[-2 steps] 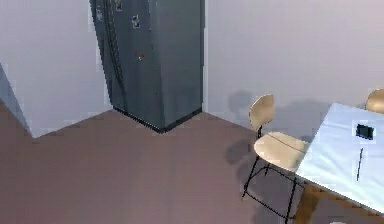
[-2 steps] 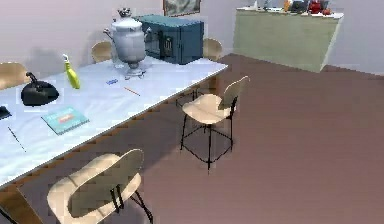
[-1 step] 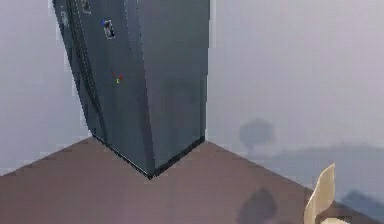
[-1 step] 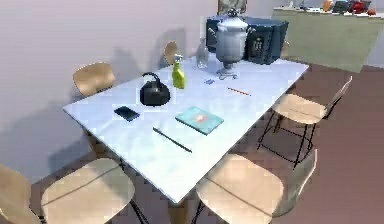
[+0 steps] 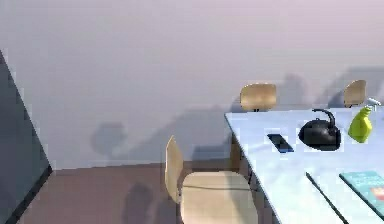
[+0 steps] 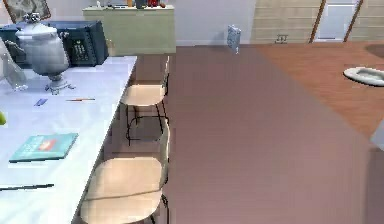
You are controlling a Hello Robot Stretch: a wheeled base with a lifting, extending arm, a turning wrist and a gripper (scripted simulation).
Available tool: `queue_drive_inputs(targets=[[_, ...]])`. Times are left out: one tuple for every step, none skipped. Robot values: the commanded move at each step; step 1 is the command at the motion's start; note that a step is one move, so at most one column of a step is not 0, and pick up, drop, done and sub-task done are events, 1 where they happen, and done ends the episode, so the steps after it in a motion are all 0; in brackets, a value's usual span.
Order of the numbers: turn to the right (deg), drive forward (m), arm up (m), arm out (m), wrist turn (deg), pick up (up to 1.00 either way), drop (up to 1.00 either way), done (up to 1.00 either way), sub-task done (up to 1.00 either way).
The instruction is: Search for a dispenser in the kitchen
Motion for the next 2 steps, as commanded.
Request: queue_drive_inputs(targets=[[42.0, 0.00, 0.00, 0.00, 0.0, 0.00, 0.00, 0.00, 0.00], [0.0, 0.00, 0.00, 0.00, 0.0, 0.00, 0.00, 1.00, 0.00]])
